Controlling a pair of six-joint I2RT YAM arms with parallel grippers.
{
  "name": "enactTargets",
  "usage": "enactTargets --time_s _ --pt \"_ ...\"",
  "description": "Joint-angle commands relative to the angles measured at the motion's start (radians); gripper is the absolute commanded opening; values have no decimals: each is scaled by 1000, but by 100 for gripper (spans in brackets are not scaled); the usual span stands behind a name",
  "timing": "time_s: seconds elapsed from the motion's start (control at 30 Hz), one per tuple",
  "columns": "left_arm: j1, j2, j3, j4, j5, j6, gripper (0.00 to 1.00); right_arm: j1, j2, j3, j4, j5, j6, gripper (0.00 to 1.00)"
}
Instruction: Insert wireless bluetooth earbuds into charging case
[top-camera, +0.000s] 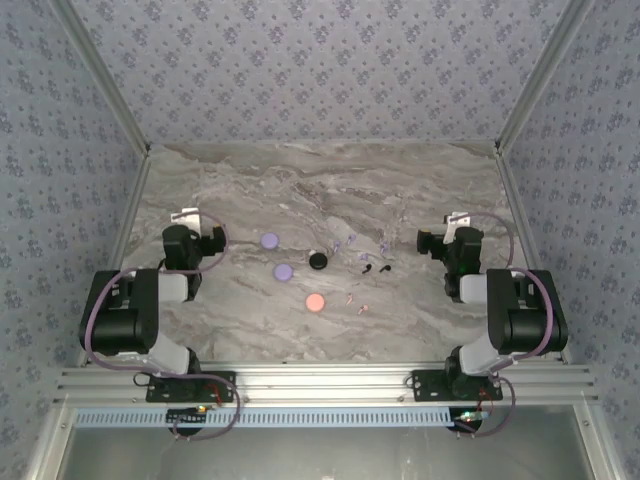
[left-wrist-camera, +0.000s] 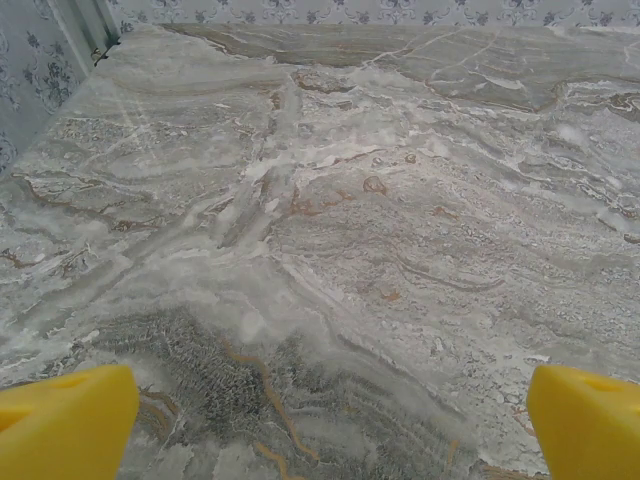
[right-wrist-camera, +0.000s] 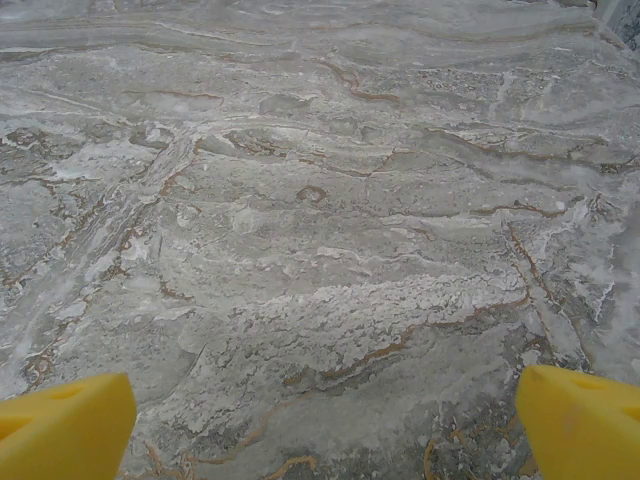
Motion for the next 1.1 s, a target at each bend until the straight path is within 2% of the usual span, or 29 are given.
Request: enactTargets --time_s 0.0,0.53,0.63,0.83,0.93,1.0,1.07 --pt "1 2 6 3 -10 -9 99 3 -4 17 27 -4 -14 100" --pt "2 1 2 9 -10 -10 99 -9 -3 16 28 -26 -6 100" --pt "2 -56 -4 -22 -23 -14 99 -17 -21 25 3 -29 3 100" --pt "2 -309 50 -329 -44 -47 99 -27 -200 92 -249 -19 26 100" --pt "1 -422 112 -548 -55 -204 99 -12 -321 139 -418 -39 81 100" --pt "1 -465 180 -754 -77 -384 99 14 -379 194 -555 -117 113 100" --pt "1 -480 218 -889 -26 -509 99 68 -403 250 -693 -170 133 100"
